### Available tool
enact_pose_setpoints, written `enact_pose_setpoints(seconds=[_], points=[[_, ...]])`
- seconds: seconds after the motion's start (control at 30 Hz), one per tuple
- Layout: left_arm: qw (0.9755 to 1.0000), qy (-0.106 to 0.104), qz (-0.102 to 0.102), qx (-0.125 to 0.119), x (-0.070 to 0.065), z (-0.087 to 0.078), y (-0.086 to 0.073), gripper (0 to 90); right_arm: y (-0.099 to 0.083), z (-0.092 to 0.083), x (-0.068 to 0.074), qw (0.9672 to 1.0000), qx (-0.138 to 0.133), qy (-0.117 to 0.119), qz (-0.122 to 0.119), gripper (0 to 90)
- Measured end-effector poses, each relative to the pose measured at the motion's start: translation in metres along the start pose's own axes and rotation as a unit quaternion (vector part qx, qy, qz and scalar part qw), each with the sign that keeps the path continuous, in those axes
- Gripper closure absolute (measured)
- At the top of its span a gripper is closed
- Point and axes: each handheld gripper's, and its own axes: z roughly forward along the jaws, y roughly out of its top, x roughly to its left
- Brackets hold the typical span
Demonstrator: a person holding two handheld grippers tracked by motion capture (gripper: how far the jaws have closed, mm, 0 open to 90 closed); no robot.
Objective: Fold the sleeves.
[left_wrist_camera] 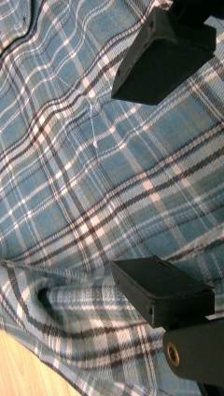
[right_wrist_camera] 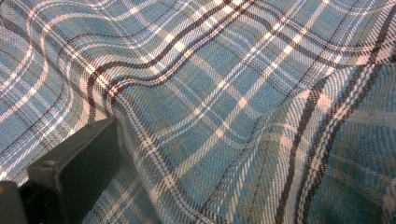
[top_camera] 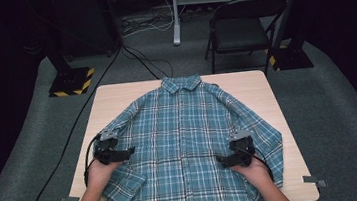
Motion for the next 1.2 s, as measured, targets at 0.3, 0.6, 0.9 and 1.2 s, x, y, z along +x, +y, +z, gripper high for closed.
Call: enact_pose_setpoints(seconds=[0.3,0.6,0.9,1.2], points=[[0.9997,0.019,-0.017,-0.003,0.011,-0.006,-0.002,15.0,0.000,0.000,0.000,1.0000,0.000,0.000,0.000,0.0],[0.9980,0.042,-0.047,-0.008,0.028,-0.014,-0.008,15.0,0.000,0.000,0.000,1.0000,0.000,0.000,0.000,0.0],[0.9957,0.063,-0.069,-0.003,0.043,-0.017,-0.014,16.5,0.000,0.000,0.000,1.0000,0.000,0.000,0.000,0.0],[0.9941,0.080,-0.073,0.002,0.047,-0.020,-0.016,21.5,0.000,0.000,0.000,1.0000,0.000,0.000,0.000,0.0]])
